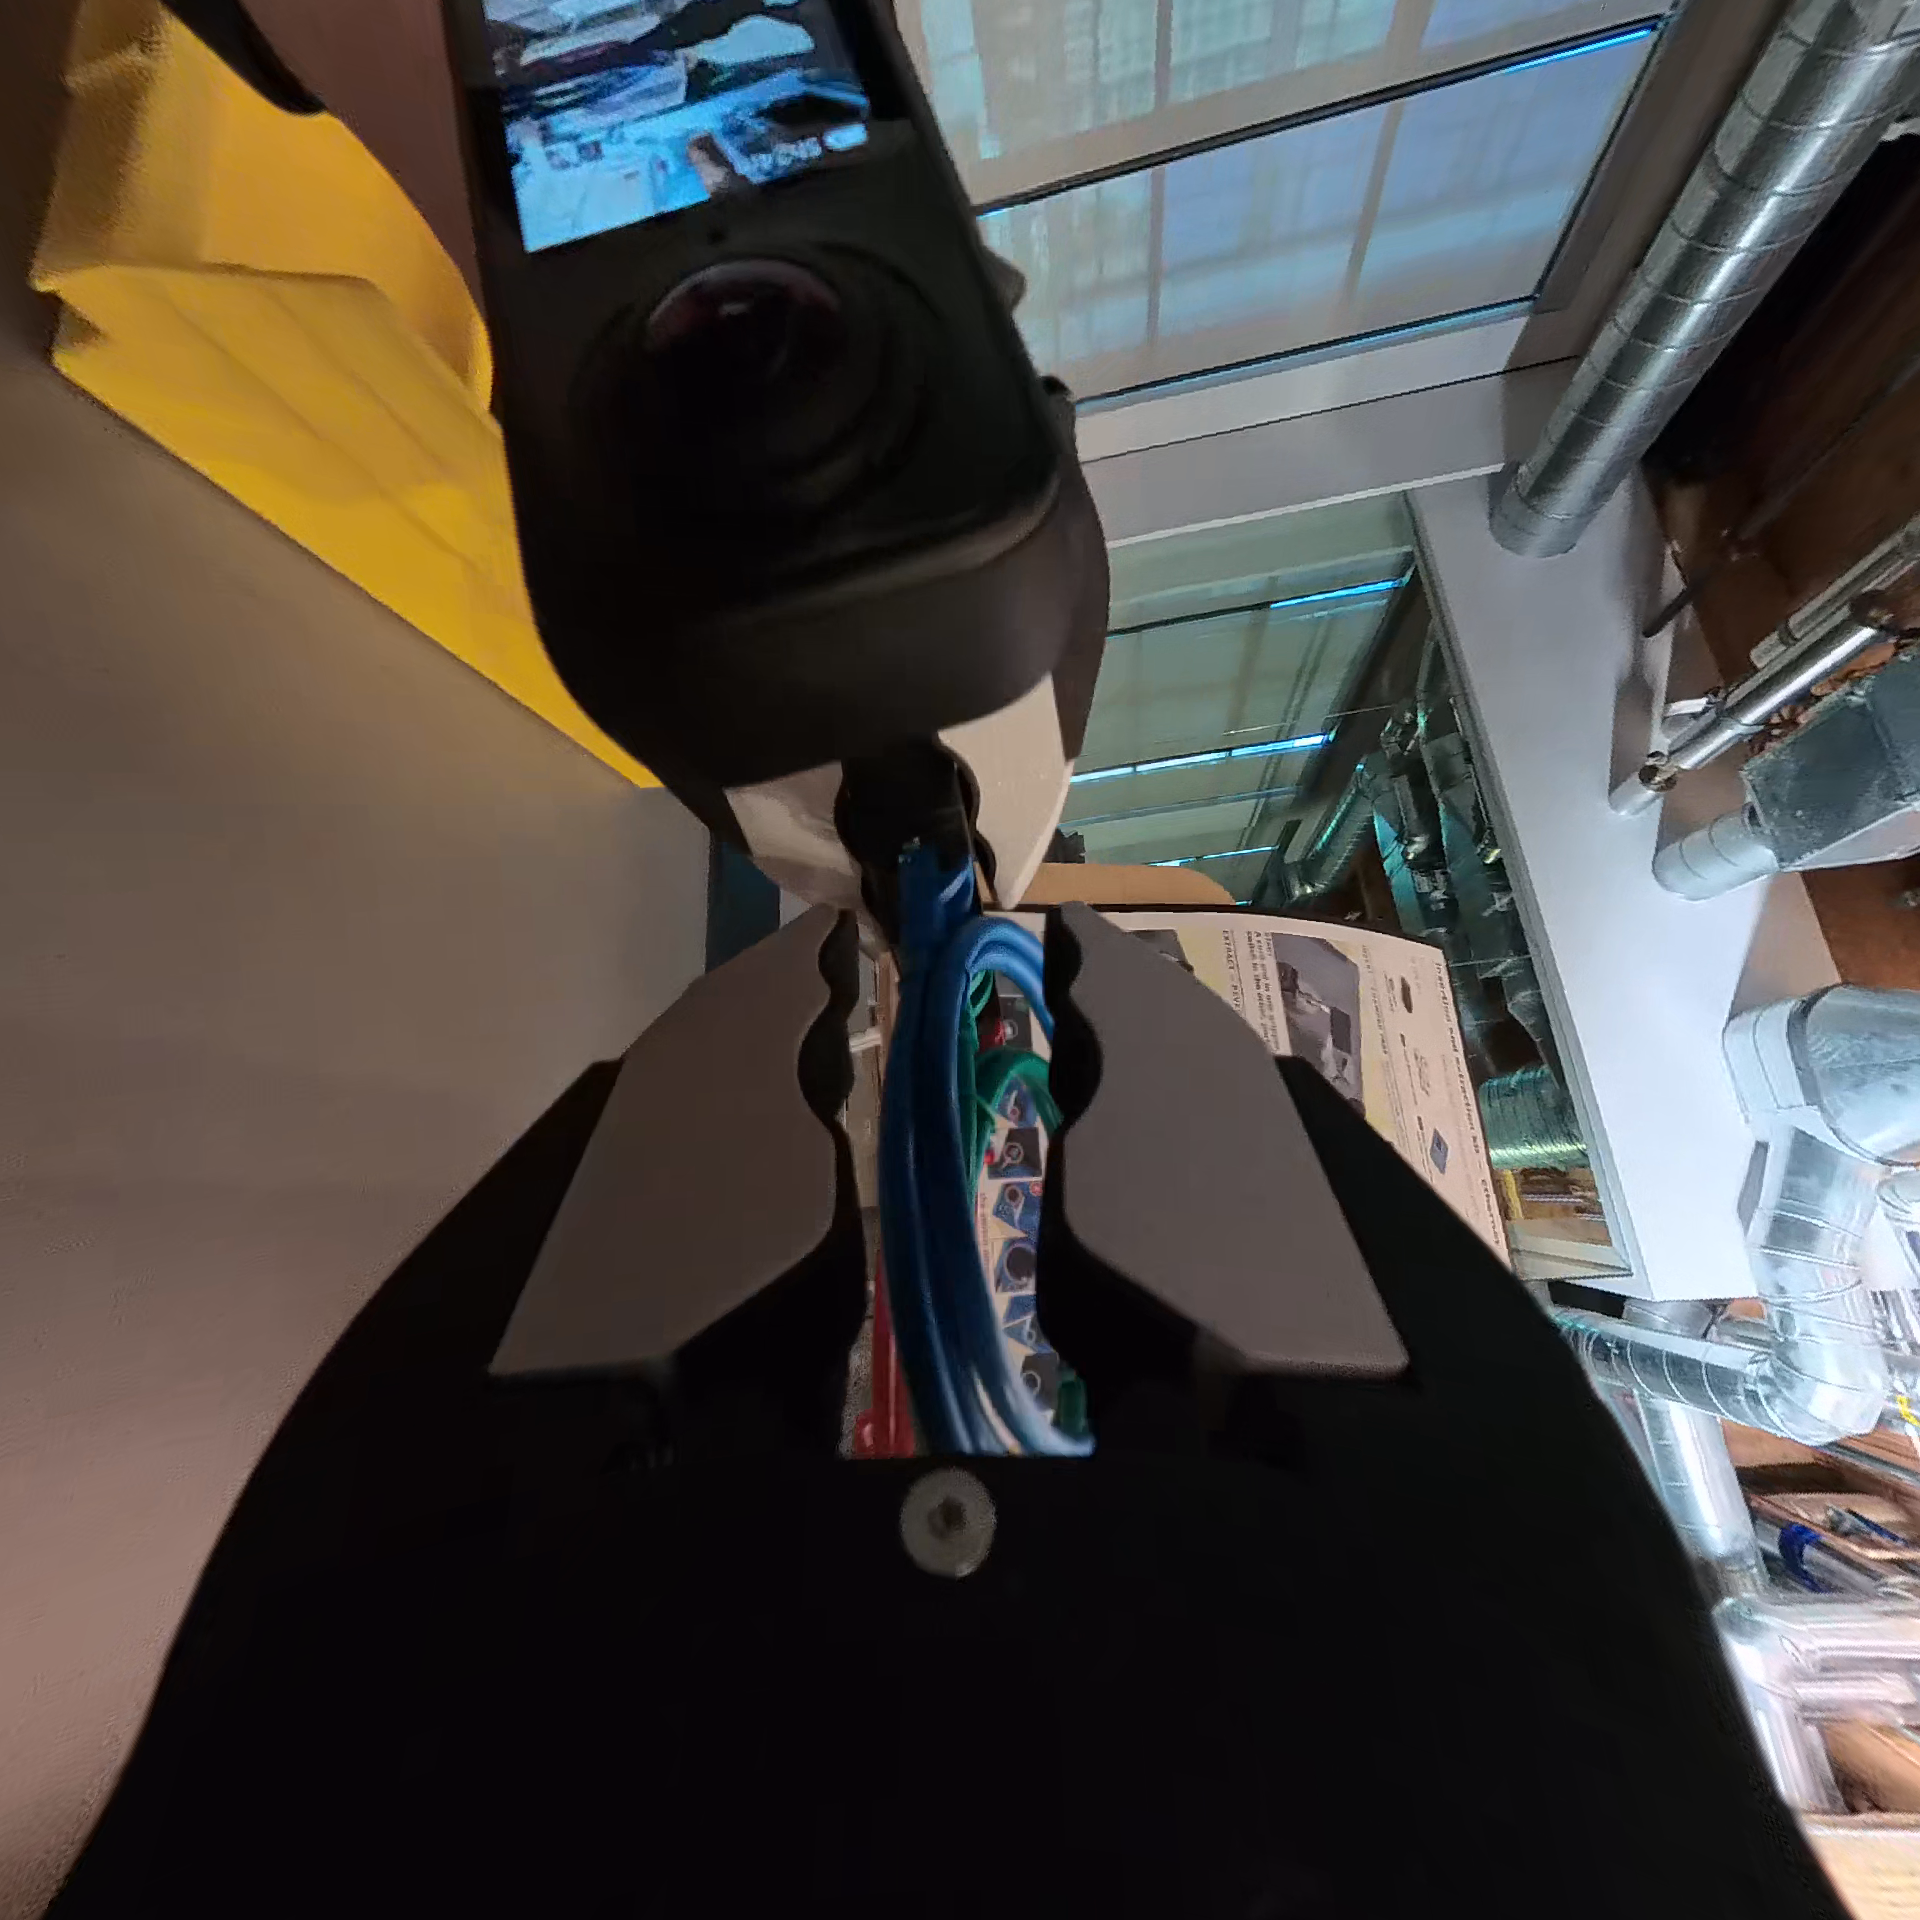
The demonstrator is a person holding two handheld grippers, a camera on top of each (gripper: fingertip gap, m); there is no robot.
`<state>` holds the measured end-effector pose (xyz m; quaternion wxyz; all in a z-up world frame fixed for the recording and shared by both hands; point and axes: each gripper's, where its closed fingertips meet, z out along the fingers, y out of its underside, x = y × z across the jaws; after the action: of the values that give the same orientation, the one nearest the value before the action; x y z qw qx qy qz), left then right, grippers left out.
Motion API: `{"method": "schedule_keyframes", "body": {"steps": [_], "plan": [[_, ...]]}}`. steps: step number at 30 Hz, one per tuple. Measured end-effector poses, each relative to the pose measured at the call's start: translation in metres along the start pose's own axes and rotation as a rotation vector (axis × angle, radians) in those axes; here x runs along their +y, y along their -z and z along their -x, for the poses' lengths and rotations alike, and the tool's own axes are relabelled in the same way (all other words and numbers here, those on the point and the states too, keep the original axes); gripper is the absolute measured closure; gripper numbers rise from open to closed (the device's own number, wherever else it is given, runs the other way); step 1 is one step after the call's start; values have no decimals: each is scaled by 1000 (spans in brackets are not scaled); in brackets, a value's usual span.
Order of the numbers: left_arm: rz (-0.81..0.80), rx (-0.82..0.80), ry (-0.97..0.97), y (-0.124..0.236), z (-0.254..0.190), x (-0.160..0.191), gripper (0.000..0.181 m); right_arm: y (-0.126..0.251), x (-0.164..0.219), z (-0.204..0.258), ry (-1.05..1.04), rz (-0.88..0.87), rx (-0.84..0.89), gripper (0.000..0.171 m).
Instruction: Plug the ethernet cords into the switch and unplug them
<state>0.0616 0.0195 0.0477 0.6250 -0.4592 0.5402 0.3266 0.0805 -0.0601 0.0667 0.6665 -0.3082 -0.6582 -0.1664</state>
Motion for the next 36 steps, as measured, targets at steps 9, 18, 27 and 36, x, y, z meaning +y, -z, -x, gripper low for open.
{"method": "schedule_keyframes", "body": {"steps": [9, 18, 27, 36], "plan": [[0, 41, -20, -2, -14, -7, 151, 2, 14, 11, 7, 72, -110, 143], [-9, 79, -38, 0, -26, -16, 151, 5, 10, 22, 8, 14, -196, 144], [-19, 110, -67, 1, -35, -21, 149, 11, 13, 31, -14, 20, -295, 144], [-30, 125, -60, 2, -38, -24, 149, 26, 4, 23, -117, -20, -355, 144]]}}
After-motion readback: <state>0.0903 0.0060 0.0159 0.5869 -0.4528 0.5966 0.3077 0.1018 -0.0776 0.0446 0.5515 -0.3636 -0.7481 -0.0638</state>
